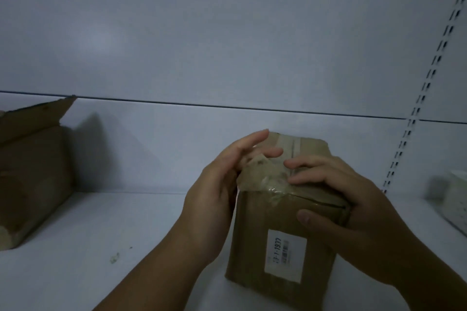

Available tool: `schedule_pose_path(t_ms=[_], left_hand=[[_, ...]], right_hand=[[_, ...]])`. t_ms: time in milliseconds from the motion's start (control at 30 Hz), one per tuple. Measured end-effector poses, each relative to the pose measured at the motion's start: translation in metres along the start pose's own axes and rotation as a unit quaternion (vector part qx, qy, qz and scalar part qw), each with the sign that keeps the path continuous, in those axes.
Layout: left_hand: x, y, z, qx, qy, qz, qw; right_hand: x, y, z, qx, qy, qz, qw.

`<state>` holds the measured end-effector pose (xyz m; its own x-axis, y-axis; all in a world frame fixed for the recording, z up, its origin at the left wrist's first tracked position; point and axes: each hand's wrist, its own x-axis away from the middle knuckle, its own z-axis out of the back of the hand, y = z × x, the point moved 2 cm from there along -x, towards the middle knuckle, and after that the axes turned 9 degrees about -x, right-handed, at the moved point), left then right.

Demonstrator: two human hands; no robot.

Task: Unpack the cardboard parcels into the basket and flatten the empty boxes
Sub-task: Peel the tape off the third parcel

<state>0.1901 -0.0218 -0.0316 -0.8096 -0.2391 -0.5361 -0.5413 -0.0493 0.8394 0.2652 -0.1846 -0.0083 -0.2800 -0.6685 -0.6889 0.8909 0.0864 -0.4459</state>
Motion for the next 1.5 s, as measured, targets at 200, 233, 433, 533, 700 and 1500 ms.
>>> schedule_pose_path(t_ms=[200, 233, 433, 533, 700, 1500], left_hand=[[-0.001, -0.005, -0.006, -0.035, 0.070, -0.007, 0.997], [0.000, -0.005, -0.010, -0.037, 0.073, -0.013, 0.997], [0.001, -0.005, -0.011, -0.025, 0.077, -0.018, 0.997], [0.001, -0.005, -0.011, -0.026, 0.071, -0.025, 0.997], [0.002, -0.005, -0.010, -0.019, 0.073, -0.021, 0.997], [0.002, -0.009, -0.011, -0.129, 0.065, -0.065, 0.987]], right_hand=[[-0.004, -0.031, -0.013, 0.208, 0.020, 0.006, 0.978], [-0.005, -0.034, -0.017, 0.243, 0.021, 0.003, 0.970], [-0.006, -0.043, -0.032, 0.256, 0.130, 0.008, 0.958], [-0.002, -0.042, -0.035, 0.299, 0.151, 0.049, 0.941], [0.000, -0.037, -0.039, 0.315, 0.166, 0.071, 0.932], [-0.010, -0.037, -0.011, 0.059, -0.020, -0.097, 0.993]])
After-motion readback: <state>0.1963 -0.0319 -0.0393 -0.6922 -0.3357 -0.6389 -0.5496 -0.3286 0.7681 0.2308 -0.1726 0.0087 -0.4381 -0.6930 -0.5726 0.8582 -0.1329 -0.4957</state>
